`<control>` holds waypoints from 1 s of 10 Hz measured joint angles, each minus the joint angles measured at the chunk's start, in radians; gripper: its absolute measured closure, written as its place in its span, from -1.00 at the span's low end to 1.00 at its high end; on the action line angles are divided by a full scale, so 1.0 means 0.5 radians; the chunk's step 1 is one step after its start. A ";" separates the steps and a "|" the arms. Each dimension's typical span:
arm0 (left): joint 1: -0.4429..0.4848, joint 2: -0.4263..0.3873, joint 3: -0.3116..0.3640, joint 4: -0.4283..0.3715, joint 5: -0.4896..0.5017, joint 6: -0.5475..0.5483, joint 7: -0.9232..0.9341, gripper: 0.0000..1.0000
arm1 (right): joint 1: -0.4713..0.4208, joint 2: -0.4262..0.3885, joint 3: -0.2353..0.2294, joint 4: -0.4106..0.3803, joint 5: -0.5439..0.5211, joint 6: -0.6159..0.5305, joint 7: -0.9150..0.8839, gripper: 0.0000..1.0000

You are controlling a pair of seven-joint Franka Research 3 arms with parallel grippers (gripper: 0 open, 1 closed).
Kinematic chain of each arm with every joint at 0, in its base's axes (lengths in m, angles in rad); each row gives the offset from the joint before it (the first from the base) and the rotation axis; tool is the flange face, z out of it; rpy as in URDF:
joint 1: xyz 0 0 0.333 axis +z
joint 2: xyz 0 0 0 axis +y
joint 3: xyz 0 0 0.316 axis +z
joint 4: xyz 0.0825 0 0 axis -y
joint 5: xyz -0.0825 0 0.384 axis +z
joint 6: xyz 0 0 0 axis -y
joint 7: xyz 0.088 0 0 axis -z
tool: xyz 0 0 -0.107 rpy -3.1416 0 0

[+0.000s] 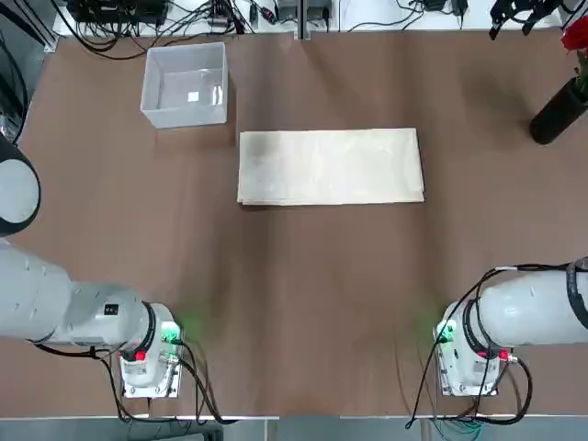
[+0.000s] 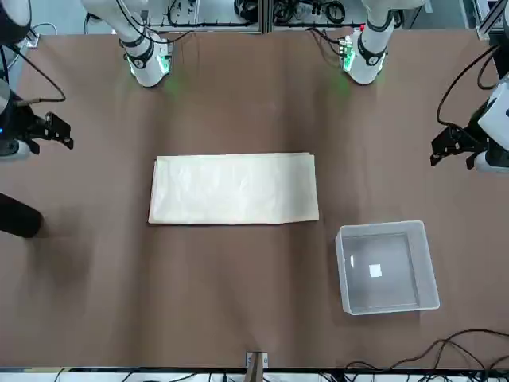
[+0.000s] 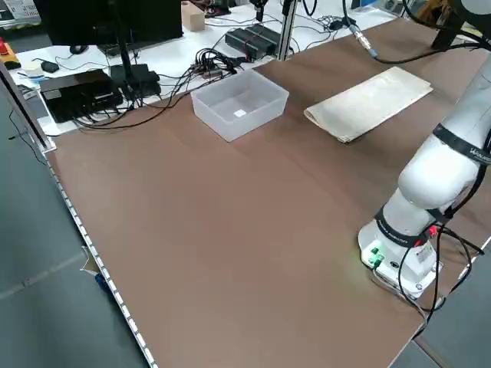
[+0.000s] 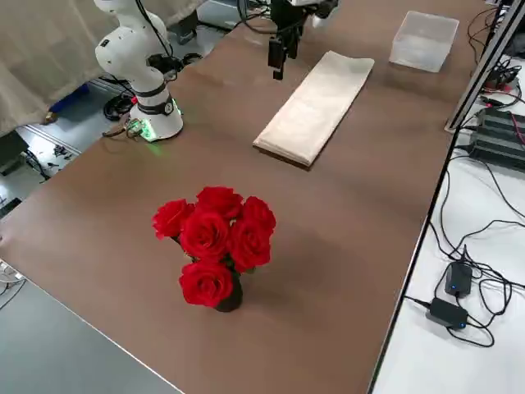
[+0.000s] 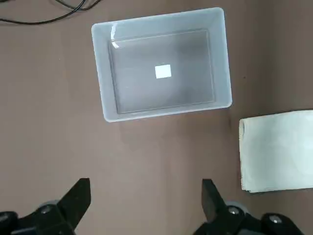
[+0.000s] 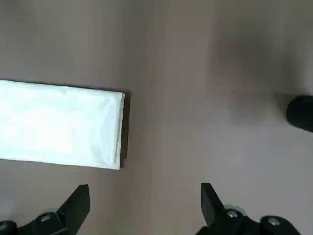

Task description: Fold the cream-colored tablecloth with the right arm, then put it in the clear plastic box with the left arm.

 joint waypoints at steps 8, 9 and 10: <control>0.002 0.000 0.001 0.002 0.000 -0.001 0.000 -1.00 | -0.149 0.312 -0.003 -0.225 0.311 0.254 -0.110 -1.00; 0.002 0.000 0.001 0.002 0.000 -0.001 0.000 -1.00 | -0.152 0.333 -0.003 -0.276 0.335 0.299 -0.125 -1.00; 0.002 0.000 0.001 0.003 0.000 -0.001 0.000 -1.00 | -0.159 0.356 -0.003 -0.301 0.380 0.315 -0.127 -1.00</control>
